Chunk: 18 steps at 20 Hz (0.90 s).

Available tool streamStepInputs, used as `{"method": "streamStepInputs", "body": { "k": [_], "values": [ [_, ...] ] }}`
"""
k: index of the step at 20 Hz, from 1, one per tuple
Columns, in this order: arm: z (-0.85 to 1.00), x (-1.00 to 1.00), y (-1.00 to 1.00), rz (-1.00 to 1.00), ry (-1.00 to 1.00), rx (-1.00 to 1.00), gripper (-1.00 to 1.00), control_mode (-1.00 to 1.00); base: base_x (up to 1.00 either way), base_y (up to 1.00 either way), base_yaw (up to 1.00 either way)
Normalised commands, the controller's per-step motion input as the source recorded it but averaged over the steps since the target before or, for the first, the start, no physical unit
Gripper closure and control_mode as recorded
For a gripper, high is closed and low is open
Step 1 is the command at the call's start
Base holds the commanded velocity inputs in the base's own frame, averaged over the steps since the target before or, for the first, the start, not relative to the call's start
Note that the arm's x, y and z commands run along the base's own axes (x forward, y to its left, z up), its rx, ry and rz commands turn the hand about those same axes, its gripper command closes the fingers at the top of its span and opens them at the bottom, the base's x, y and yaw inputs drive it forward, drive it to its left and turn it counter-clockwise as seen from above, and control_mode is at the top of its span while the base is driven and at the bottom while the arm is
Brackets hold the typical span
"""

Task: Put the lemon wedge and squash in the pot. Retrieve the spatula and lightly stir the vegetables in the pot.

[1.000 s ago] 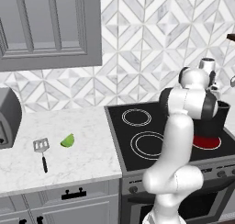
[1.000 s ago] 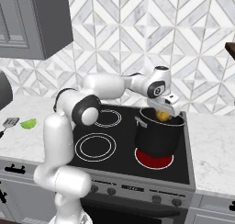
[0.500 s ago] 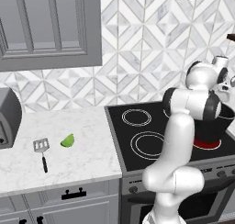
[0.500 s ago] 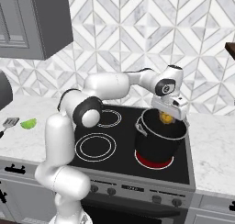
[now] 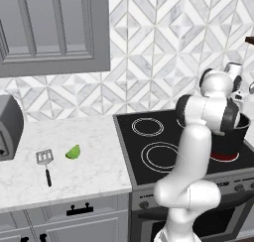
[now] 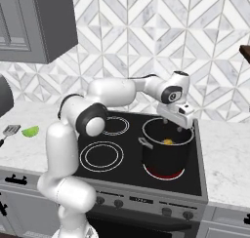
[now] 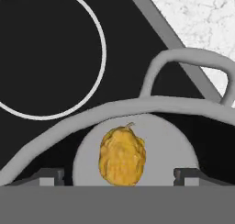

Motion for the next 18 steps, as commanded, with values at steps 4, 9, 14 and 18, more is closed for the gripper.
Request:
{"method": "streamStepInputs", "body": {
  "k": [4,9,14,18],
  "values": [
    [0.32,-0.66,0.04,0.00,-0.14,0.00,-1.00,-1.00,0.00,0.00,0.00],
    [0.74,-0.58,0.39,0.00,-0.13,0.00,-1.00,-1.00,0.00,0.00,0.00],
    [0.89,-0.72,0.97,0.04,-0.07,-0.11,-1.00,-1.00,0.00,0.00,0.00],
    [0.49,-0.66,1.00,0.15,0.00,-0.24,-1.00,-1.00,0.00,0.00,0.00]
  ]
}}
